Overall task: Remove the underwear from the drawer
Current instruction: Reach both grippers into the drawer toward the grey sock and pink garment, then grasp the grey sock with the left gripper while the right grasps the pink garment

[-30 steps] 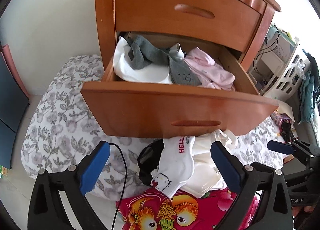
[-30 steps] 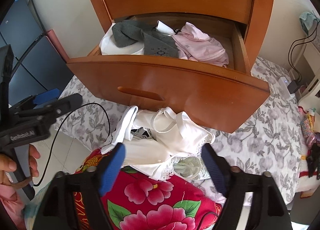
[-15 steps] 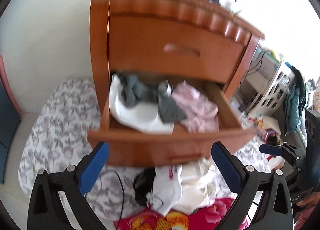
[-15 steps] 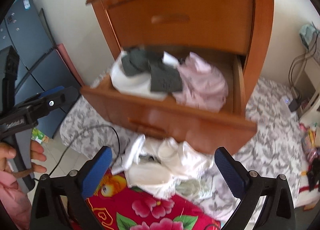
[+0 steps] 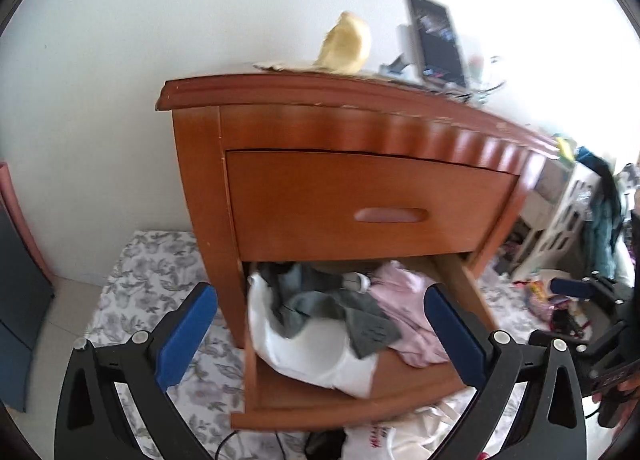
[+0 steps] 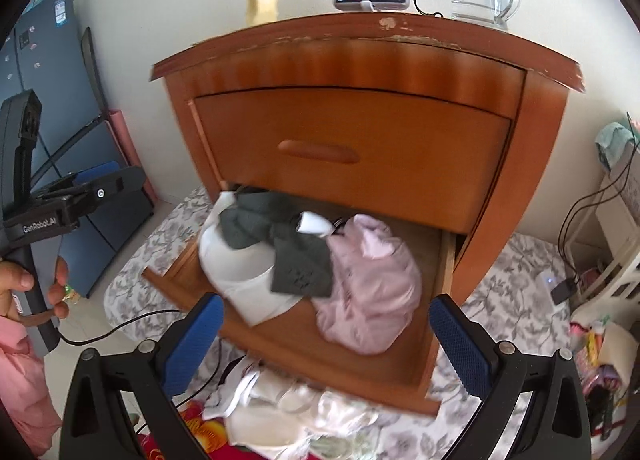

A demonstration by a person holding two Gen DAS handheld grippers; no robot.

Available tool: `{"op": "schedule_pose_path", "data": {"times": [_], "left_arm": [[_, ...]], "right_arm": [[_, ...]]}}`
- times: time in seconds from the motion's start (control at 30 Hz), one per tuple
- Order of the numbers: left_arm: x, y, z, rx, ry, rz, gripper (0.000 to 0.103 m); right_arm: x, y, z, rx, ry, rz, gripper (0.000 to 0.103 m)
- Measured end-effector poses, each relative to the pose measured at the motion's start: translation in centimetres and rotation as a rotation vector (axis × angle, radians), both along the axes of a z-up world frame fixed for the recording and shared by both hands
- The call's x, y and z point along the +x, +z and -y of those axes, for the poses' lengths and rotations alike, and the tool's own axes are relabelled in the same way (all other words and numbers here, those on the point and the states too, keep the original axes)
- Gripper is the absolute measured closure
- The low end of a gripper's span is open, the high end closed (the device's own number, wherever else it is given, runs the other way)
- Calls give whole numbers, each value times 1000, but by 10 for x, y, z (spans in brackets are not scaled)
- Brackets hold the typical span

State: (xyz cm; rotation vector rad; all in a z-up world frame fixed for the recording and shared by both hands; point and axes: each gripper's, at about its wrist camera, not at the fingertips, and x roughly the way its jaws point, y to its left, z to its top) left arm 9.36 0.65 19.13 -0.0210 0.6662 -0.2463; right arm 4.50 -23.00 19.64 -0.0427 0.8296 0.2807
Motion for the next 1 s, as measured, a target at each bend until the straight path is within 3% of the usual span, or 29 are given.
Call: {"op": "schedule_pose_path", "data": {"times": [0.23,0.4,0.5,0.57,0.73,1.0], "left_arm": [[55,-49,-10,-18,105,-159,0],[74,-77,-10,-13,125,-231,2],[83,-89,-4,3,110,-264,20],[90,-99,1,5,95,-302,37],[103,-121,9,10,75,-355,41],[116,-139,3,-51,78,-401,71]], "right_arm": [[55,-35,14,-9,-63,-106,0],[79,-68,17,-8,-90,-196,3],[86,-79,14,-9,-90,-211,10],[90,-87,9,-19,-78,-227,12],[98,-104,-4,-61,-28,-274,12],[116,-128,-9,-140,-8,-341,12]]}}
